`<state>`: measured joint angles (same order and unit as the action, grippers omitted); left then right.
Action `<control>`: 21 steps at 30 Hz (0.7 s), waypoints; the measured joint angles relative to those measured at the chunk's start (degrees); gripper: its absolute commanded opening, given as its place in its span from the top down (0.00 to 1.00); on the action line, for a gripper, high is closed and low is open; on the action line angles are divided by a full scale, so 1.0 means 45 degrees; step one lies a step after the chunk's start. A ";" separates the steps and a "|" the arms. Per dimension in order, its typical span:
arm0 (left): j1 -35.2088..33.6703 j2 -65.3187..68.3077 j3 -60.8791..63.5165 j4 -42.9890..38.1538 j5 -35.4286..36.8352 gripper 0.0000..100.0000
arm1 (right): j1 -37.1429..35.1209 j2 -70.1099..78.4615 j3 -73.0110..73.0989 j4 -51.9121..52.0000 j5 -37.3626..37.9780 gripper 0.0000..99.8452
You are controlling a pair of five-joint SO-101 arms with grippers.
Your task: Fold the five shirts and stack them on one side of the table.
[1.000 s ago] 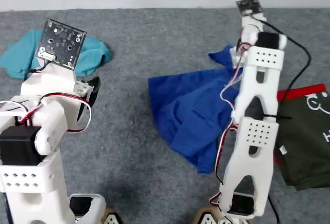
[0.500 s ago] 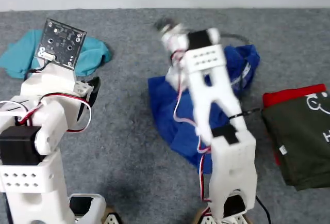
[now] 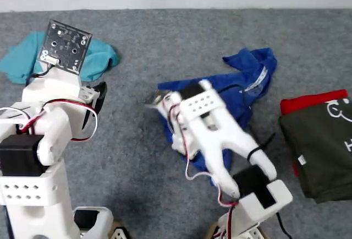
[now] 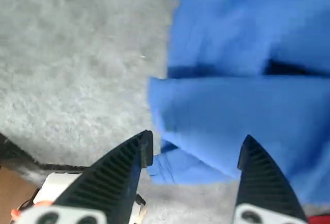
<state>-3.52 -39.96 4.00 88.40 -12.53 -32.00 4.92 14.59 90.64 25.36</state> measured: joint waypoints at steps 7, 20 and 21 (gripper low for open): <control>0.0000 0.0000 0.0000 0.0000 0.0000 0.82 | -0.0430 0.0059 0.0801 -0.1680 0.0000 0.73; 0.0000 0.0000 0.0000 0.0000 0.0000 0.82 | -0.0059 0.1368 0.1114 -0.3712 0.0059 0.99; 0.0000 0.0000 0.0000 0.0000 0.0000 0.82 | 0.0137 0.1368 0.1114 -0.3712 0.0059 0.99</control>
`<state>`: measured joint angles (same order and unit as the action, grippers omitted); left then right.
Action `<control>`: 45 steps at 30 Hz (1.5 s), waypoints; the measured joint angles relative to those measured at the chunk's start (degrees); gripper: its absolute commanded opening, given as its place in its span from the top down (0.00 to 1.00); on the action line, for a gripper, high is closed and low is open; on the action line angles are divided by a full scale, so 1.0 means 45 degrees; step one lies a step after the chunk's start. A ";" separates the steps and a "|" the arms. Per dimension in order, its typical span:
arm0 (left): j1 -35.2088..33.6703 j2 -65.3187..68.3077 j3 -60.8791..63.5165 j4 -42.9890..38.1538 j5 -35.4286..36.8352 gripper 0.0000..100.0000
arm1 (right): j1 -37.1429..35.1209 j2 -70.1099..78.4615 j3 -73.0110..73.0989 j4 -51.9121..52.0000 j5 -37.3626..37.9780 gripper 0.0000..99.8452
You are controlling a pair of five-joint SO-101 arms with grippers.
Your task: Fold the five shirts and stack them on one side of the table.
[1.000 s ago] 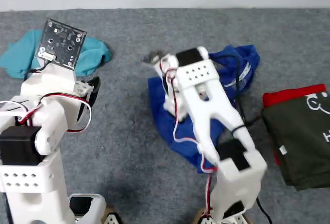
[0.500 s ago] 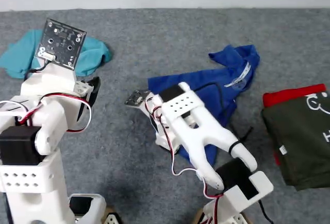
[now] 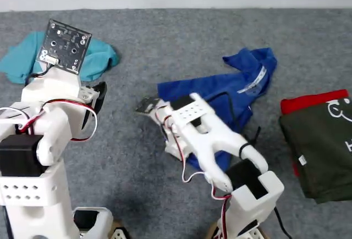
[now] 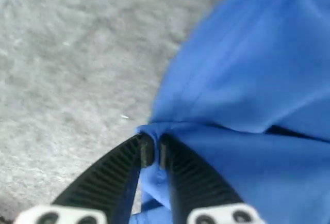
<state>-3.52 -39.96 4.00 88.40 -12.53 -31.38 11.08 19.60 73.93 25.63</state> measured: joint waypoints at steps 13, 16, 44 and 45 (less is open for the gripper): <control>0.0371 0.0000 0.0000 0.0000 0.0000 0.81 | 0.3575 -0.5626 -0.0352 0.0957 0.0430 0.99; 0.1543 0.0000 0.0195 -0.0020 0.0000 0.81 | 0.5001 -0.7111 -0.0352 0.1289 0.0430 0.99; 1.2659 0.8518 0.3575 -0.4357 0.3419 0.73 | 1.2679 -1.0491 -0.0137 0.1055 0.0449 0.99; 1.2698 0.8850 0.3458 -0.4357 0.3419 0.73 | 1.2679 -1.0491 -0.0137 0.1055 0.0449 0.99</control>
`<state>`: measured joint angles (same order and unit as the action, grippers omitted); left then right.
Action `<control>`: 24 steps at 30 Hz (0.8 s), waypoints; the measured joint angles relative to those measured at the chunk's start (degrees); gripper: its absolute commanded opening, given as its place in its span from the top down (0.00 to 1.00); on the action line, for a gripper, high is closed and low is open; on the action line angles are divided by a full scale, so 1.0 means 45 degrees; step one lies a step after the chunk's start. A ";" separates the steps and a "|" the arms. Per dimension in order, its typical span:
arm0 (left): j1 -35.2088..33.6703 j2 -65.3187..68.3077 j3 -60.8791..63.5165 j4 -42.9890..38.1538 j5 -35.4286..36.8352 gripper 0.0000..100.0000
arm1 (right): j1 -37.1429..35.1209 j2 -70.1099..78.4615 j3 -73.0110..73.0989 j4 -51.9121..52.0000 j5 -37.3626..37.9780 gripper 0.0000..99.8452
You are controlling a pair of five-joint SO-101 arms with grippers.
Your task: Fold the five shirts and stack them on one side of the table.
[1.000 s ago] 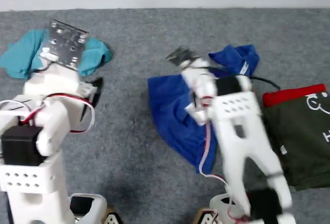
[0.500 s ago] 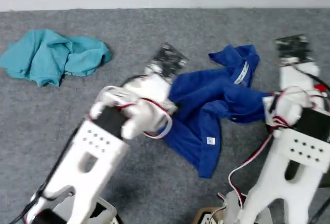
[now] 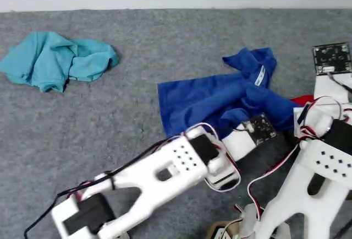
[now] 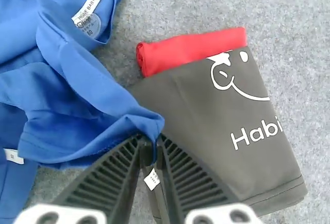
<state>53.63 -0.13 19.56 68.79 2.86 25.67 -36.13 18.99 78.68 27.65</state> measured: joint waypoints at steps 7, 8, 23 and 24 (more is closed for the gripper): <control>0.0078 0.2129 -0.0410 -0.0137 0.0000 0.74 | 0.0000 -0.0020 0.0000 0.0000 0.0000 0.99; 0.0098 0.2247 -0.0430 -0.0117 0.0000 0.74 | 0.0000 -0.0020 0.0000 0.0000 0.0000 0.99; 0.0078 0.3282 -0.0313 -0.1602 0.0039 0.80 | 0.0000 -0.0020 0.0000 0.0000 0.0000 0.99; 0.0078 0.3399 -0.0313 -0.1602 0.0039 0.81 | 0.0000 -0.0020 0.0000 0.0000 0.0000 0.99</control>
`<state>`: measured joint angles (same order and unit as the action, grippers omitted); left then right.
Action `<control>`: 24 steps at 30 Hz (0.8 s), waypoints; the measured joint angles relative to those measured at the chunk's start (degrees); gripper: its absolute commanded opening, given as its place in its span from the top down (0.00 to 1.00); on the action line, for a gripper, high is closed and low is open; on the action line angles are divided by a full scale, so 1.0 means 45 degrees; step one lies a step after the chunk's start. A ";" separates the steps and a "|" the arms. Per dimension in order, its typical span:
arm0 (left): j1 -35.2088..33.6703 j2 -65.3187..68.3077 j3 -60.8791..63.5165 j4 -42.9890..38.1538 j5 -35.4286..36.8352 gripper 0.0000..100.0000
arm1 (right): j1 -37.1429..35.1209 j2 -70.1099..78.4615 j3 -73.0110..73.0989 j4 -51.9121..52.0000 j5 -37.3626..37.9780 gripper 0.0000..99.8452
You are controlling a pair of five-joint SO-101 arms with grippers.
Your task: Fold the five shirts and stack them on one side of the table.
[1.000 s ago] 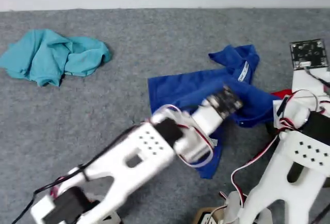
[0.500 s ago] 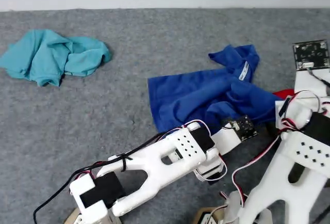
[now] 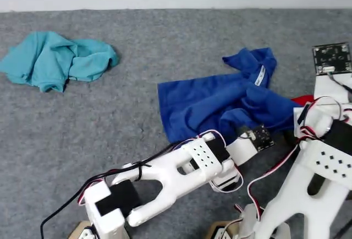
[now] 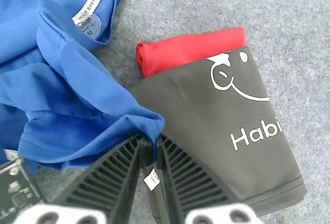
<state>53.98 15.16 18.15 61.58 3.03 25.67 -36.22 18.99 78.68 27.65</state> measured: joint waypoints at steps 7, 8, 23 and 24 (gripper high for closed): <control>0.0020 0.0176 0.0000 -0.0039 0.0000 0.91 | 0.0000 0.0000 0.0000 0.0000 0.0000 0.99; 0.0020 0.0176 0.0000 -0.0039 0.0000 0.94 | 0.0000 0.0000 0.0000 0.0000 0.0000 0.99; -0.2813 0.0176 -0.4493 0.5040 -0.4142 0.99 | 0.0000 -0.0020 0.0723 0.0000 0.0000 0.99; -0.3263 0.0176 -0.5138 0.5665 -0.4142 0.99 | 0.0000 -0.0039 0.0723 -0.0039 0.0000 0.99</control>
<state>39.30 15.96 -4.97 87.08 -15.60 25.67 -36.40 22.24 78.51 27.65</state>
